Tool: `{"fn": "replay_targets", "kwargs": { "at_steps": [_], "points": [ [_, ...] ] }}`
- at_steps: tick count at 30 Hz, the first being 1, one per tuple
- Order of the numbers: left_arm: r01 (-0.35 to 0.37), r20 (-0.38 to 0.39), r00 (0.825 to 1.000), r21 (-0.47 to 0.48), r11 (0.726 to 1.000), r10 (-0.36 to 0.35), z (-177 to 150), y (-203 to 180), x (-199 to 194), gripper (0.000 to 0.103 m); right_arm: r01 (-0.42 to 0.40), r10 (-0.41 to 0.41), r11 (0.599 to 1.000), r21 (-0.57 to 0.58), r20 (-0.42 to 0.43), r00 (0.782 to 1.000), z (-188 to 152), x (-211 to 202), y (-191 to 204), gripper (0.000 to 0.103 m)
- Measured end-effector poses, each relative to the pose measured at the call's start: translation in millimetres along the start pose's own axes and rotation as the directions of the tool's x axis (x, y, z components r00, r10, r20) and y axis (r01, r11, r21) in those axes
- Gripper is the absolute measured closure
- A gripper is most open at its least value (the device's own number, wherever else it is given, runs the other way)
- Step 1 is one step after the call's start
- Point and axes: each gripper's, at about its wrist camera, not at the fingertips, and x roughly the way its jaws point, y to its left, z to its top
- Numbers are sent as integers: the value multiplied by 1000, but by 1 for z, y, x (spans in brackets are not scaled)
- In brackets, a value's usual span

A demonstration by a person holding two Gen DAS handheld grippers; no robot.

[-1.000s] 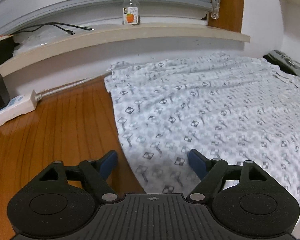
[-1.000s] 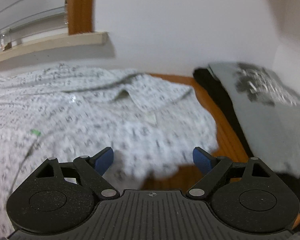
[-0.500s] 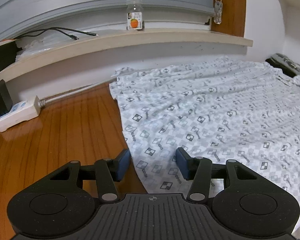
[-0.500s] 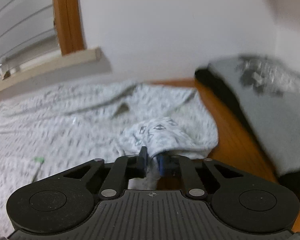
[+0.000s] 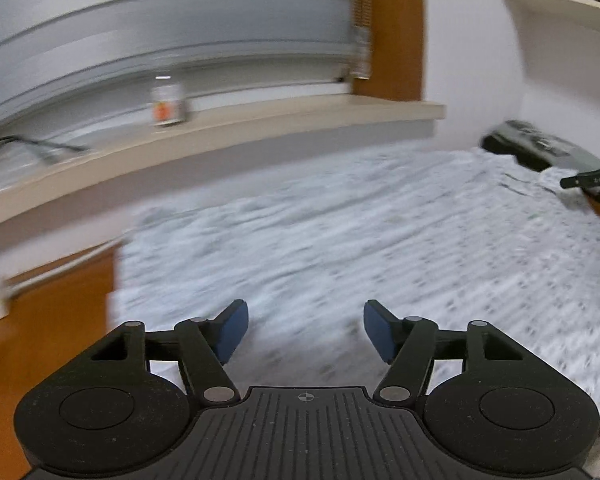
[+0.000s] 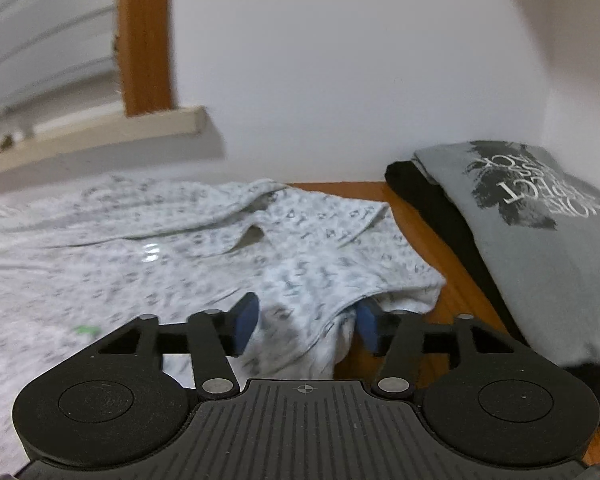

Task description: Fold clothes

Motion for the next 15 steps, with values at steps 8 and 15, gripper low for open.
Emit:
{"fn": "replay_targets", "kwargs": {
  "at_steps": [8, 15],
  "points": [
    [76, -29, 997, 9, 997, -75, -1, -30, 46, 29, -96, 92, 994, -46, -69, 993, -58, -76, 16, 43],
    [84, -45, 995, -34, 996, -86, -4, -23, 53, 27, -173, 160, 979, -106, -117, 980, -80, -90, 44, 55]
  ]
}}
